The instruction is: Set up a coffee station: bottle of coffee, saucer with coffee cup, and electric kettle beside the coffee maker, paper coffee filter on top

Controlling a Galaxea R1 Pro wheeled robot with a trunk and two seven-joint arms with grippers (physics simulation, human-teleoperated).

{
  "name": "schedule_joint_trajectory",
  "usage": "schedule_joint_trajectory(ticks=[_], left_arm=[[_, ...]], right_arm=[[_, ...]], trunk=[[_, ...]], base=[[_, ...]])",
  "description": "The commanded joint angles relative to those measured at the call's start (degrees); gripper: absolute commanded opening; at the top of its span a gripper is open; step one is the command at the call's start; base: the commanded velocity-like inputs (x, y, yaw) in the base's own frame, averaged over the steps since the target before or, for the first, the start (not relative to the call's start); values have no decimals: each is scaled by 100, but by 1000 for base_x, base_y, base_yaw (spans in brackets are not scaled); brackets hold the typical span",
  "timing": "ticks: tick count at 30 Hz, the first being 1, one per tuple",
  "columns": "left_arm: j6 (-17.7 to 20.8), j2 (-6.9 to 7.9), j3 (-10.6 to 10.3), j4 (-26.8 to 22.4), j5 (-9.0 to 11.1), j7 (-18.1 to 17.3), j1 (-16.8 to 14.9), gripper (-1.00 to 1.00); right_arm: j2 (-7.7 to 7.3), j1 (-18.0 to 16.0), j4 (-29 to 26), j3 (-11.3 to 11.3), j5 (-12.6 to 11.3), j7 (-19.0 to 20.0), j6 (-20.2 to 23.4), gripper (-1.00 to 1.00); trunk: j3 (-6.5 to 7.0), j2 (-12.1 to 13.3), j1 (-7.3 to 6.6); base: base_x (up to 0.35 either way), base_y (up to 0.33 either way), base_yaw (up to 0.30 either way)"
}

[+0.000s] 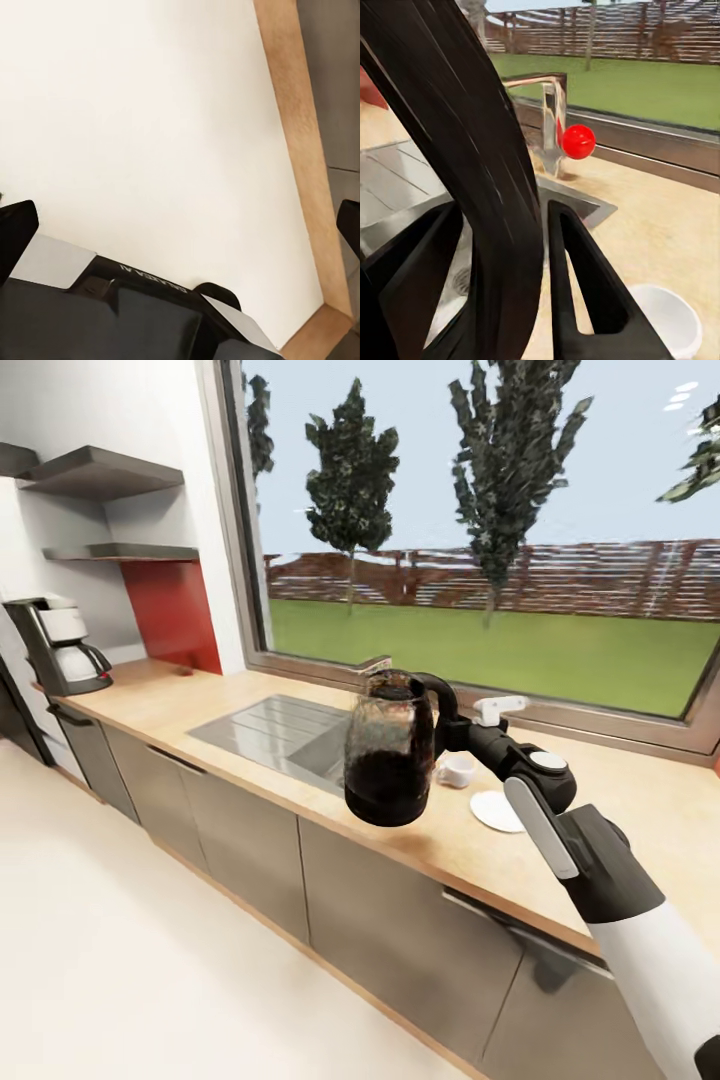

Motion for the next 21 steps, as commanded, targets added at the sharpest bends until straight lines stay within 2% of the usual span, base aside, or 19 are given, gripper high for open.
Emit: schedule_joint_trajectory(ticks=[1,9,21], left_arm=[[-9,1,-32,8,32,-19,-6,100],[-9,3,-24,8,34,-19,-6,100],[-2,14,-20,12,33,-19,-6,100]], right_arm=[[-6,-6,-11,13,-53,-52,12,-100],[-2,-6,-11,17,-52,-45,11,-100],[-10,-6,-11,17,-54,-32,22,-100]], trunk=[[-6,-4,0],[-6,-4,0],[-6,-4,0]], base=[[0,0,272],[0,0,249],[0,0,22]])
